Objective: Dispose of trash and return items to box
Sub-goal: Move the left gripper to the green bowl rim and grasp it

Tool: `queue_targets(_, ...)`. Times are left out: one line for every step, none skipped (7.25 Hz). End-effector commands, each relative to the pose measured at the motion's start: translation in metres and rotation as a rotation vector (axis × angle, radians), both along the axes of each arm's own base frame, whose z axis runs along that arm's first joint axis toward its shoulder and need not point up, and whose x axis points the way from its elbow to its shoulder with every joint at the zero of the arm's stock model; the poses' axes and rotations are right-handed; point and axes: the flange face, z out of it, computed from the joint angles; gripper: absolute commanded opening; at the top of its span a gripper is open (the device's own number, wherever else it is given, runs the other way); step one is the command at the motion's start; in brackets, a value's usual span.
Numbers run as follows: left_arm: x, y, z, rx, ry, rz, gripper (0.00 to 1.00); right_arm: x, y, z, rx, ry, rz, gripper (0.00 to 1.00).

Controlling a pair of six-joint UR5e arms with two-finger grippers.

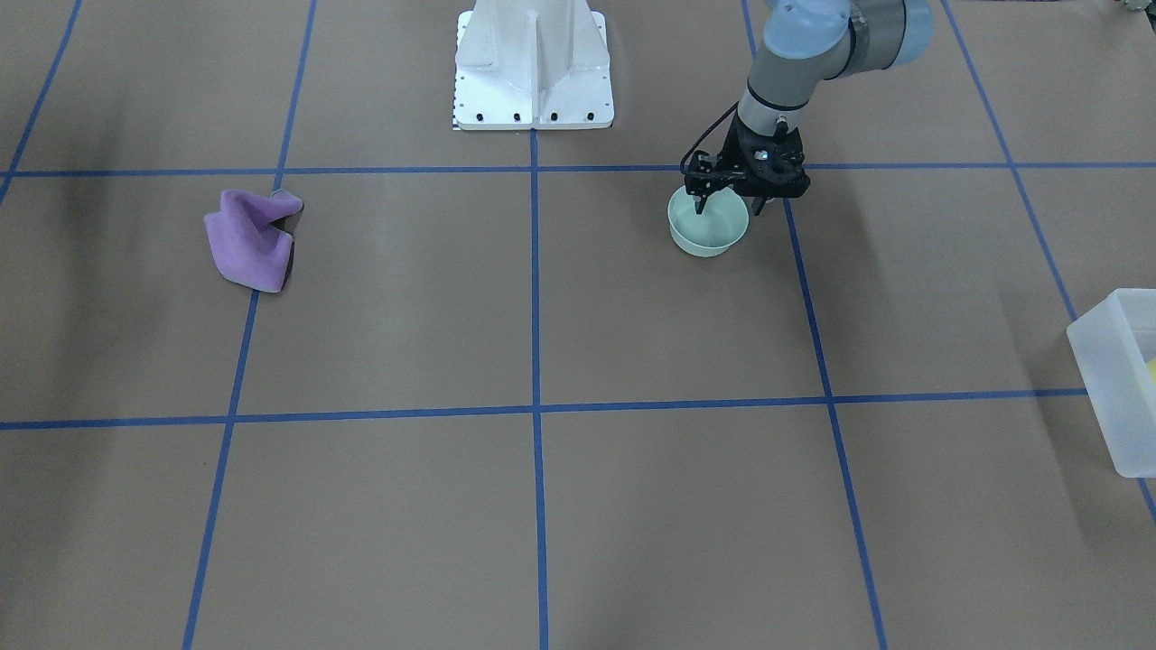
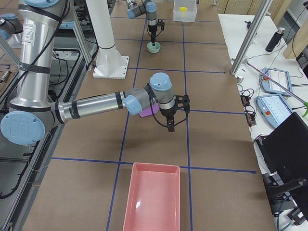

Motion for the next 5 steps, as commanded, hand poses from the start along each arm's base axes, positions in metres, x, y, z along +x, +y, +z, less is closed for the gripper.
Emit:
queue_targets(0.013,-0.002,0.015,-0.006,-0.017,0.007,0.9,0.0,0.0,0.0,-0.001,0.0,0.0,1.0)
queue_targets(0.022,-0.004,0.024,-0.003,-0.012,0.01,0.83,0.0,0.0,0.0,-0.001,0.0,0.0,1.0)
queue_targets(0.024,-0.005,0.025,0.01,0.022,0.01,0.33,0.0,0.0,0.0,0.002,0.0,-0.001,1.0)
queue_targets(0.019,-0.006,0.016,0.018,0.039,0.008,0.0,0.0,-0.001,-0.001,0.001,0.0,0.0,1.0)
queue_targets(0.01,-0.002,0.006,0.007,0.067,0.025,0.0,0.0,-0.001,-0.001,0.003,0.0,-0.001,1.0)
